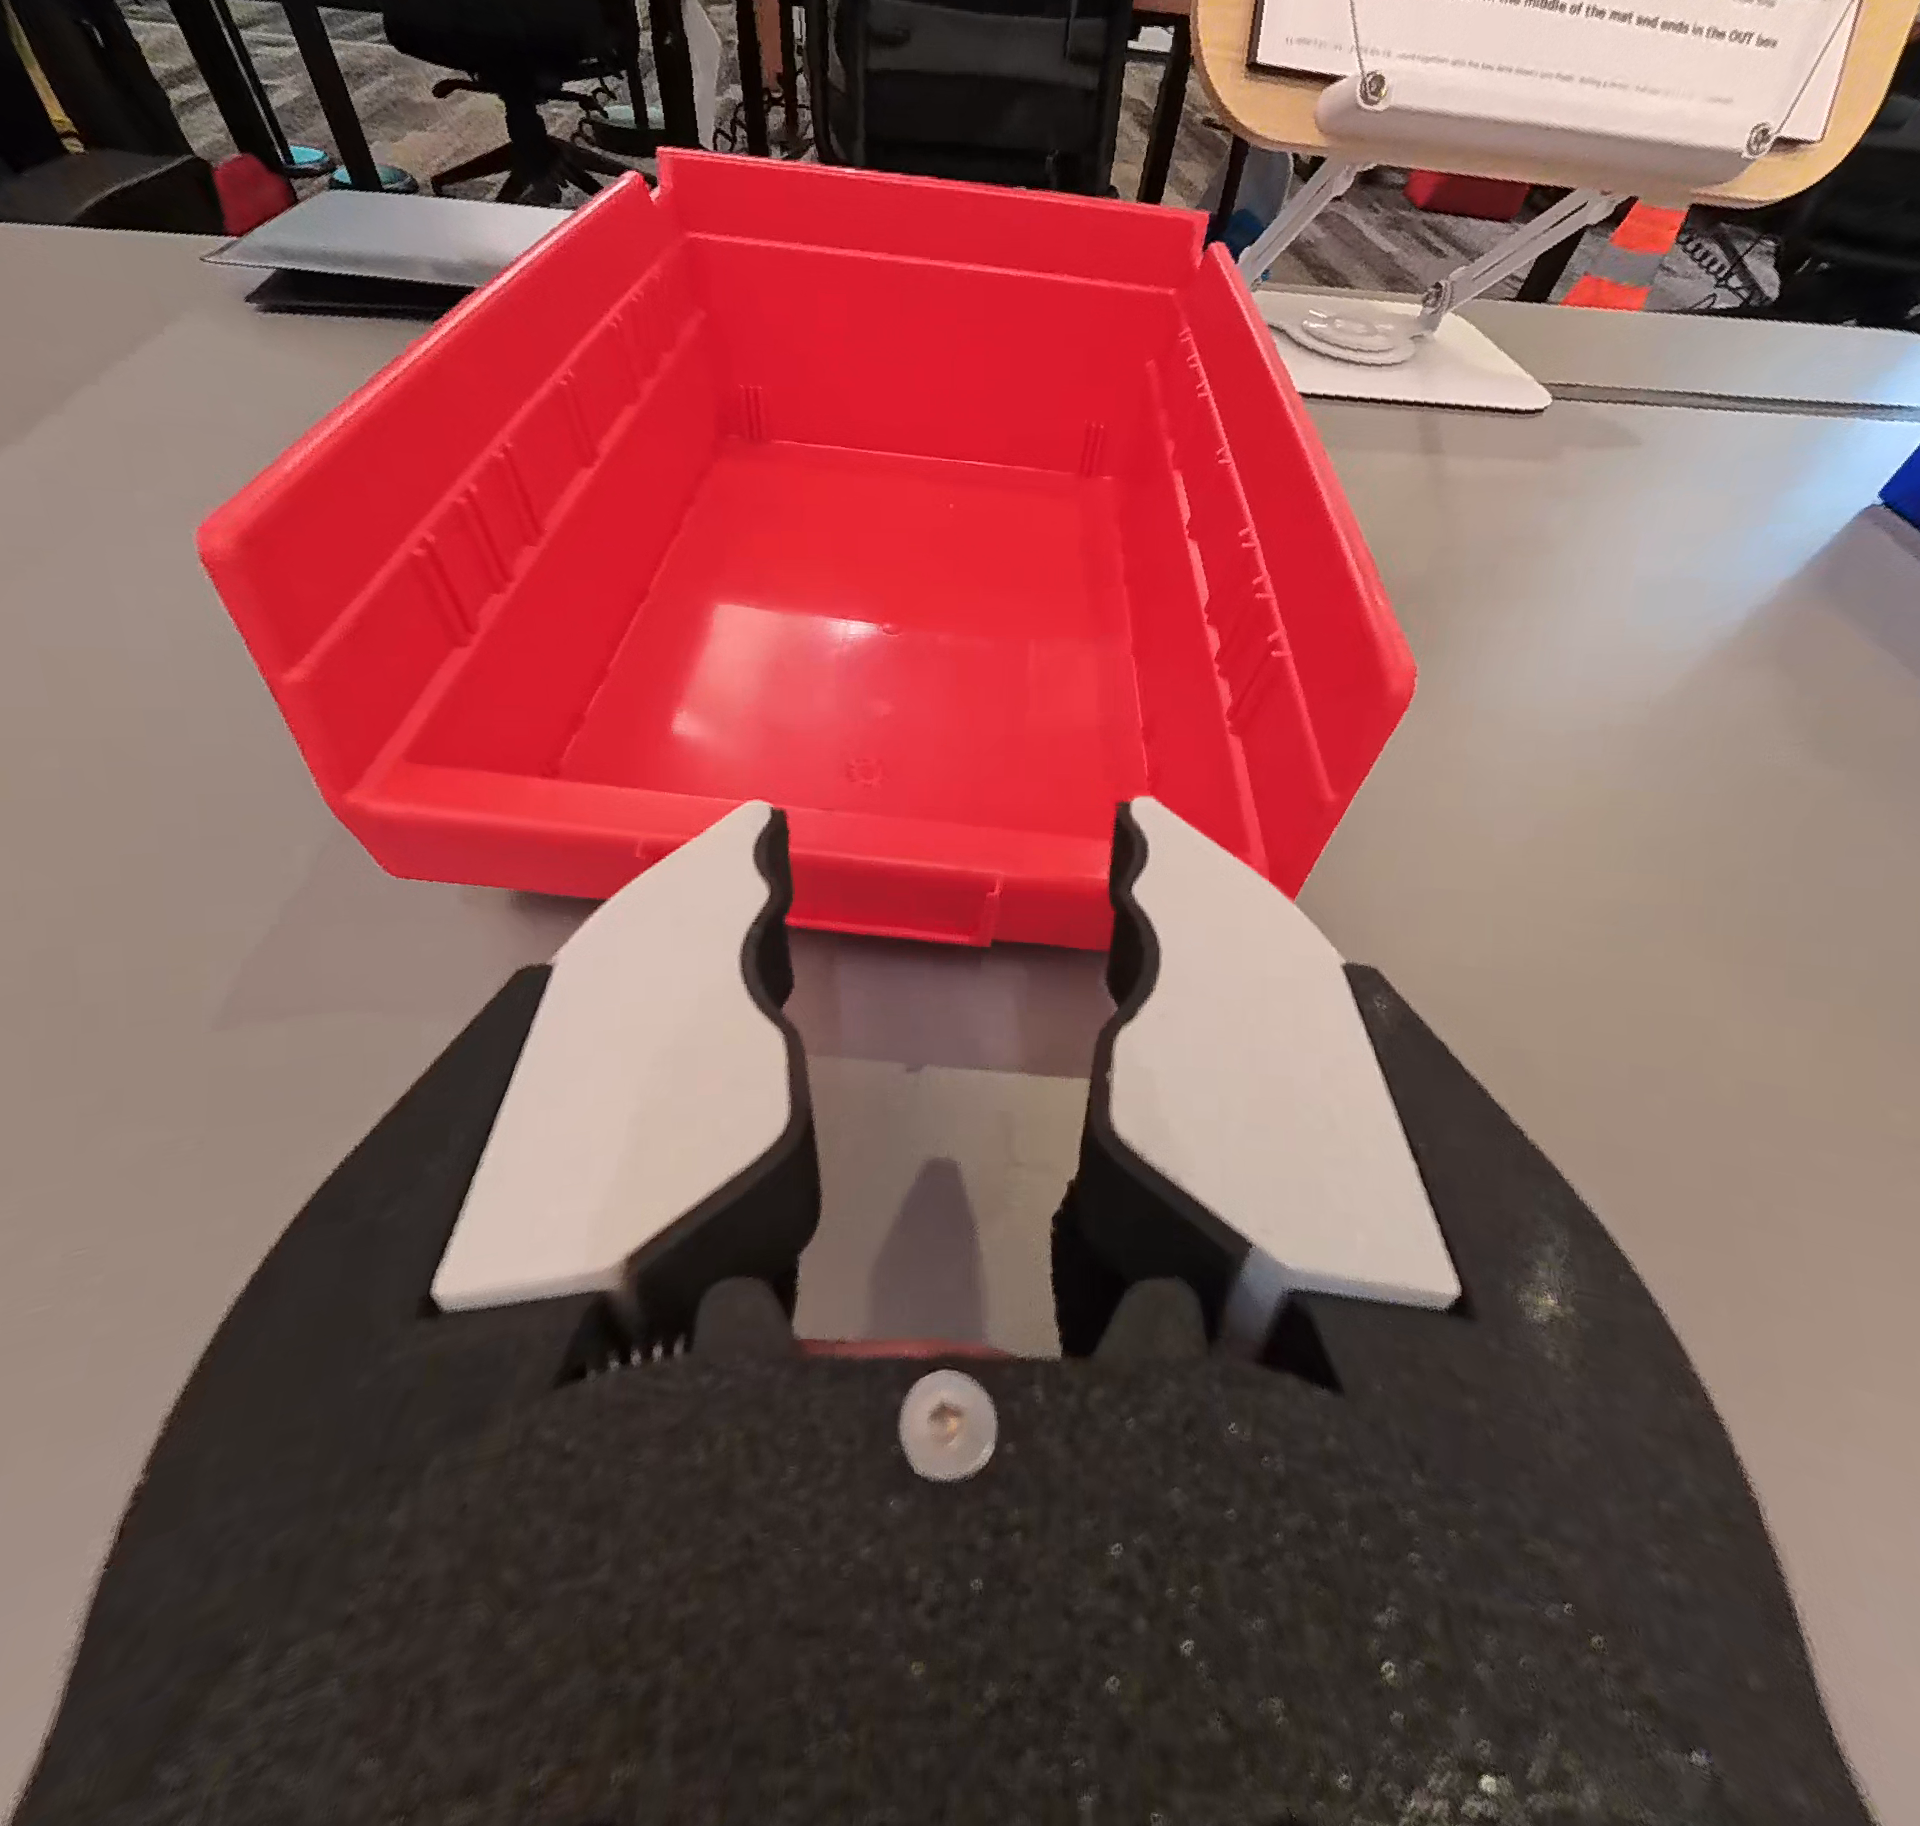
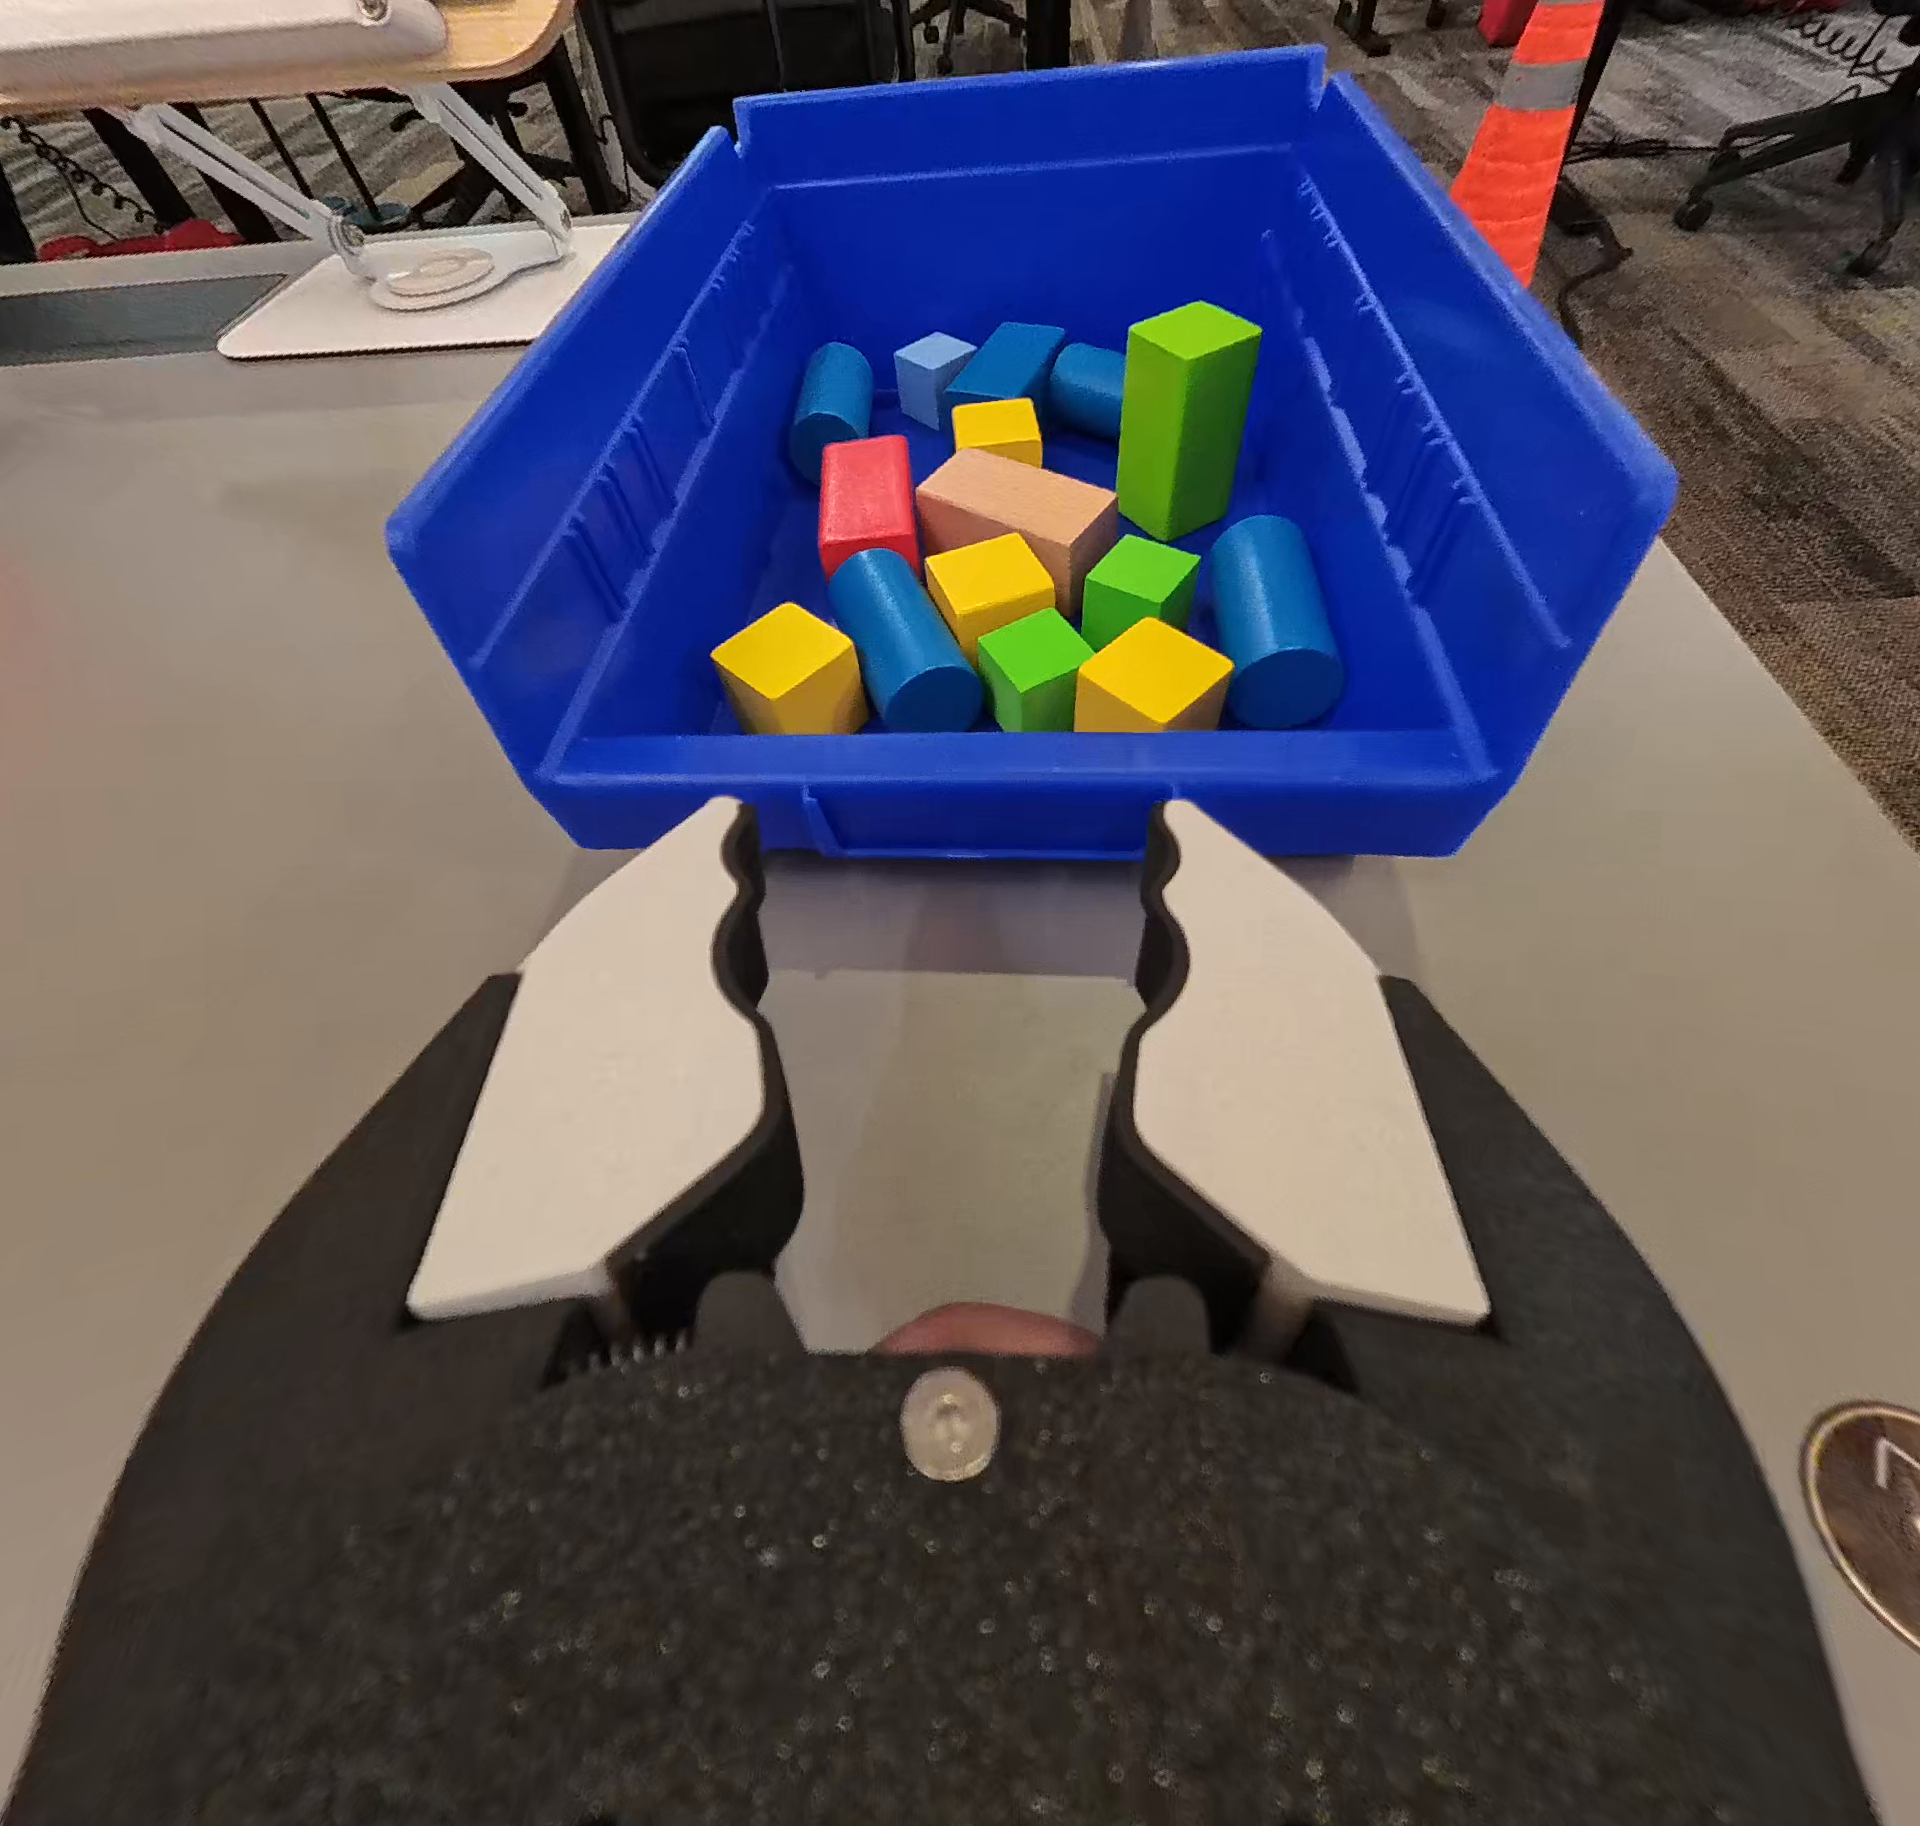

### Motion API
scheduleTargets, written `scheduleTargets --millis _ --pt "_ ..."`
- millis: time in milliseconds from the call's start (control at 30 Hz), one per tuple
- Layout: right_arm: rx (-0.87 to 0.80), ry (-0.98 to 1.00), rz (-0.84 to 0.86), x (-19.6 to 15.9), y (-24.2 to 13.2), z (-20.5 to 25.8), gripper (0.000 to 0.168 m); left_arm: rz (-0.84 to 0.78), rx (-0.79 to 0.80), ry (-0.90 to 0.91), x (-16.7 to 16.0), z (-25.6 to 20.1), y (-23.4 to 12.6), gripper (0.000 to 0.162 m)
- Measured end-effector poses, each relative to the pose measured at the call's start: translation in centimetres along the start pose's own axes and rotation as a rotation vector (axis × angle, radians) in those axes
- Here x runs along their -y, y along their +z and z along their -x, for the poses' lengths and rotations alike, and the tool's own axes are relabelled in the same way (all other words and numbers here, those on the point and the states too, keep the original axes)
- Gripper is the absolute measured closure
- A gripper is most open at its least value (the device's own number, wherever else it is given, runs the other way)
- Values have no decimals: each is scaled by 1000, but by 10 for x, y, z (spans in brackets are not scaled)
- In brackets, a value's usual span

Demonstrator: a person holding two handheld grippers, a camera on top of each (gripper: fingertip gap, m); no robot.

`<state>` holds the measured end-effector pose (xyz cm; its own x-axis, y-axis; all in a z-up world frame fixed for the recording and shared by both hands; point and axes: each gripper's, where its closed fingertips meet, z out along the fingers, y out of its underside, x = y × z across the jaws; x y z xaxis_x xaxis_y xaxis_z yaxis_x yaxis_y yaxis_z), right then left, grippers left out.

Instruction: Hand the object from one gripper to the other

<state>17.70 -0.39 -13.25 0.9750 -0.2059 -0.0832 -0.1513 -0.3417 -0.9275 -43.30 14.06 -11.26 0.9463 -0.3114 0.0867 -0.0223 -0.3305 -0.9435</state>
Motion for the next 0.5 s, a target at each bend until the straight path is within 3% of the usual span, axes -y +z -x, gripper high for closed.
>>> scheduleTargets --millis 100,167,333,500 --pt "9 7 -4 0 0 2 98 -47 -51 -12 12 -17 -6 104" --pt "-6 12 -18 3 0 -2 98 -123 -129 10 32 -54 -15 101" --pt "-138 32 -122 28 -8 -43 95 -138 -400 202 39 -241 -17 88" --pt "-220 85 -136 27 -14 -79 93 -29 -559 307 6 -423 29 93"
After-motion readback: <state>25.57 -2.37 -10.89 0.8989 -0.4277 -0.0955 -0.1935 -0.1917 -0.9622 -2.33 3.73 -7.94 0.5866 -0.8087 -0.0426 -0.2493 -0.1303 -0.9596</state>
